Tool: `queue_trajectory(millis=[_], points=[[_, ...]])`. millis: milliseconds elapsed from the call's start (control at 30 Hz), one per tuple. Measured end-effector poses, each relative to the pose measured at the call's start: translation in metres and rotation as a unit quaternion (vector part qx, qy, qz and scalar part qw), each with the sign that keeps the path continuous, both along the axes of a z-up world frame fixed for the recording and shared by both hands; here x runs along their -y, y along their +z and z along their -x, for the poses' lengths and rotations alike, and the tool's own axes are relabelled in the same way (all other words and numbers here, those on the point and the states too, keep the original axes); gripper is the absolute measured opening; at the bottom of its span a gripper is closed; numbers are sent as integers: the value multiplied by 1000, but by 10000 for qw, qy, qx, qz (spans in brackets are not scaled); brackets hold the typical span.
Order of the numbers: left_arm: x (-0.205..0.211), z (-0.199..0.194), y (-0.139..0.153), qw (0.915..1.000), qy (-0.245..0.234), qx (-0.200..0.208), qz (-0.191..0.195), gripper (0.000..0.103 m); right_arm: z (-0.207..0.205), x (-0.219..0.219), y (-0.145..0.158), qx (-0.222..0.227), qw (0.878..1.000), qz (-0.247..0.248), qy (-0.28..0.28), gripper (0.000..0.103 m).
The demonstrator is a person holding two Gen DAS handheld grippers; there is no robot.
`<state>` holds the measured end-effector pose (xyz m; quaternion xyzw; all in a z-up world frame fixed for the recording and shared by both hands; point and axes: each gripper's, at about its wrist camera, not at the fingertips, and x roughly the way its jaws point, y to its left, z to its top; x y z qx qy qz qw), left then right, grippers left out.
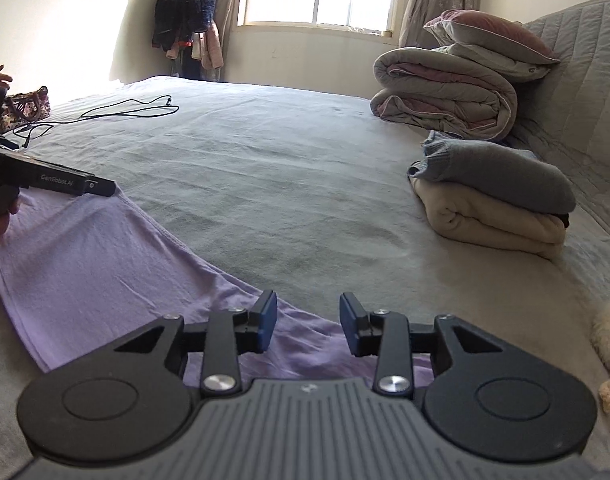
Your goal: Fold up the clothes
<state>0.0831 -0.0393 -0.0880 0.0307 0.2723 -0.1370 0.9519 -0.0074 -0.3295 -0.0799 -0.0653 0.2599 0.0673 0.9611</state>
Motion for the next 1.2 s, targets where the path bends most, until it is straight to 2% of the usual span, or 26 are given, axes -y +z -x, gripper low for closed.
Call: queue_trajectory(millis=[367, 500, 667, 733, 800, 833, 1000, 1200], points=[[62, 35, -10, 9943, -1041, 3, -209, 43, 30, 91, -6, -85, 9928, -32, -1198, 39], [74, 44, -14, 9914, -1256, 111, -356, 43, 30, 109, -8, -129, 9899, -194, -1396, 39], [73, 43, -17, 9914, -1274, 58, -300, 44, 26, 118, -13, -201, 9891, -358, -1412, 38], [72, 41, -17, 9915, -1275, 23, -247, 44, 25, 118, -15, -203, 9895, -326, -1394, 29], [71, 41, -17, 9916, -1275, 7, -221, 44, 24, 117, -16, -185, 9895, -267, -1412, 14], [71, 41, -18, 9916, -1274, 10, -221, 44, 24, 117, -15, -148, 9889, -221, -1460, 3], [71, 41, -17, 9918, -1262, 29, -220, 44, 29, 115, -11, 109, 9830, 124, -1826, 2], [73, 41, -15, 9918, -1255, 39, -251, 44, 22, 120, -16, -143, 9829, 107, -1834, 2]])
